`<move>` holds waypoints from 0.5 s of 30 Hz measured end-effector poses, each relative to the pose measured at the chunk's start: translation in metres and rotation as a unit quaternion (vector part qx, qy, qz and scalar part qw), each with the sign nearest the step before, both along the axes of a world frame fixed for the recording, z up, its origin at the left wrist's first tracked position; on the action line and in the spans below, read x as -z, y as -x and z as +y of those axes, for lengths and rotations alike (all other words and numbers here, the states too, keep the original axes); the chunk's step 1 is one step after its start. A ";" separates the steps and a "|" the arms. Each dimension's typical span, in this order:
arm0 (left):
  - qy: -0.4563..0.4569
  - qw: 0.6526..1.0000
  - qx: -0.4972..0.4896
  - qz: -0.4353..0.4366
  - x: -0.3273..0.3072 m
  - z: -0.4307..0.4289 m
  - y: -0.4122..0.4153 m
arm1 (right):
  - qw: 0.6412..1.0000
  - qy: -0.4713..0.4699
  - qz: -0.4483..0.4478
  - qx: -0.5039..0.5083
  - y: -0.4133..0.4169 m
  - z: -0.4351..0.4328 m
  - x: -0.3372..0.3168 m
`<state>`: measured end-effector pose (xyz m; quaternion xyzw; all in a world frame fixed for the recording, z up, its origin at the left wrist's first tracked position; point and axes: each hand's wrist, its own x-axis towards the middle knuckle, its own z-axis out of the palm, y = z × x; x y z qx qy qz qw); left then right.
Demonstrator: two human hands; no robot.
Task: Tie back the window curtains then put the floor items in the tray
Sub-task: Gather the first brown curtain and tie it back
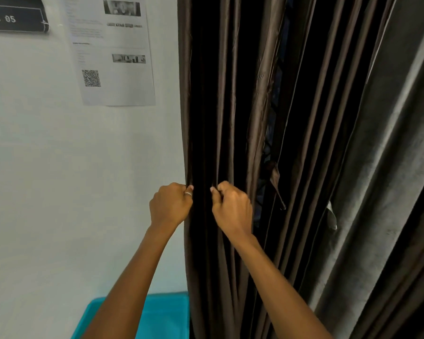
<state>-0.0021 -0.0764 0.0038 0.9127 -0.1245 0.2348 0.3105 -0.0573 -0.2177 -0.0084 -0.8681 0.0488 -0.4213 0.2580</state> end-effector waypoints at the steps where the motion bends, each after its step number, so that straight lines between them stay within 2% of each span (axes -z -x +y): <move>1: 0.000 1.000 0.012 -0.002 0.000 -0.002 0.001 | 1.000 -0.001 0.001 -0.011 -0.001 0.006 0.000; 9: 0.030 0.995 0.095 0.024 0.003 0.000 -0.008 | 0.996 -0.034 0.014 -0.078 -0.011 0.028 0.005; 15: 0.044 0.978 0.178 0.104 -0.005 0.009 -0.015 | 0.993 -0.032 0.020 -0.114 -0.012 0.031 0.008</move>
